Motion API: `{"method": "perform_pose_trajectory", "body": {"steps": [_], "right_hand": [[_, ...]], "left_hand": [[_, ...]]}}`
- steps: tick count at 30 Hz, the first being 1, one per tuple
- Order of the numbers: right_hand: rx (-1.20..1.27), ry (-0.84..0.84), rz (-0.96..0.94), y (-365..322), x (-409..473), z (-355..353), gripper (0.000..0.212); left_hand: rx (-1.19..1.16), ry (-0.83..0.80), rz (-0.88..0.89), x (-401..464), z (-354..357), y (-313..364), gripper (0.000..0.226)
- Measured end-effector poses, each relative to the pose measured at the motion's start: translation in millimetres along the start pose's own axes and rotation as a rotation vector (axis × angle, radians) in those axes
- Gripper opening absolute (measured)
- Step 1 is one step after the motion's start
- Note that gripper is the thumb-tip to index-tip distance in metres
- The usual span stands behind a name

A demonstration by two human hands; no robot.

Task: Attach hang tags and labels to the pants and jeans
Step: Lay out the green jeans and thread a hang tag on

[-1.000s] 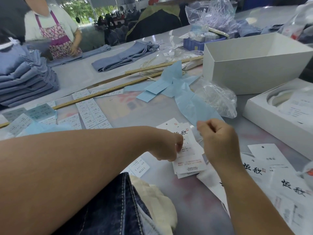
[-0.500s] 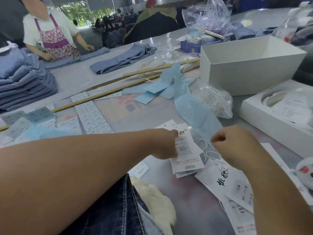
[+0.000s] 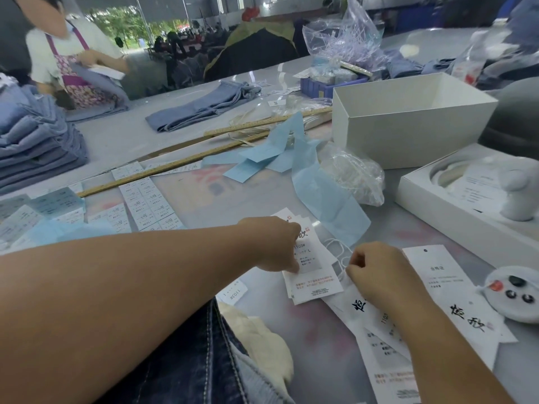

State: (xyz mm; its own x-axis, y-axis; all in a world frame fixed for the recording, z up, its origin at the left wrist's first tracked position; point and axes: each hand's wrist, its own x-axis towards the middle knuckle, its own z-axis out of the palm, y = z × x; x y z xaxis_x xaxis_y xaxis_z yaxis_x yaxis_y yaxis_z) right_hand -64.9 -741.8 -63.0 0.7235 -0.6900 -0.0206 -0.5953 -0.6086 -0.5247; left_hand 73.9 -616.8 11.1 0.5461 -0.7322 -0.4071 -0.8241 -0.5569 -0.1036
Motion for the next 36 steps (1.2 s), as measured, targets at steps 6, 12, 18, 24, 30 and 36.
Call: {"method": "perform_pose_trajectory", "body": {"steps": [6,12,18,24,30,36], "right_hand": [[0.470,0.125,-0.057,-7,-3,-7,0.019],[0.932,0.048,-0.089,-24,-4,-2,0.015],[0.920,-0.013,-0.127,-32,4,10,0.036],[0.939,0.001,-0.106,-34,2,12,0.031],[0.853,0.105,-0.144,-35,-1,11,0.013],[0.757,0.166,-0.118,-34,0,12,0.022]], "left_hand": [[-0.048,0.004,-0.015,5,4,-4,0.088],[-0.093,0.005,0.020,6,2,-7,0.092],[-0.109,0.100,0.024,7,2,-10,0.101],[-0.176,0.161,-0.022,8,-1,-9,0.098],[-0.336,0.221,-0.033,13,-8,-11,0.024],[-0.398,0.241,-0.004,15,-8,-12,0.007]]}}
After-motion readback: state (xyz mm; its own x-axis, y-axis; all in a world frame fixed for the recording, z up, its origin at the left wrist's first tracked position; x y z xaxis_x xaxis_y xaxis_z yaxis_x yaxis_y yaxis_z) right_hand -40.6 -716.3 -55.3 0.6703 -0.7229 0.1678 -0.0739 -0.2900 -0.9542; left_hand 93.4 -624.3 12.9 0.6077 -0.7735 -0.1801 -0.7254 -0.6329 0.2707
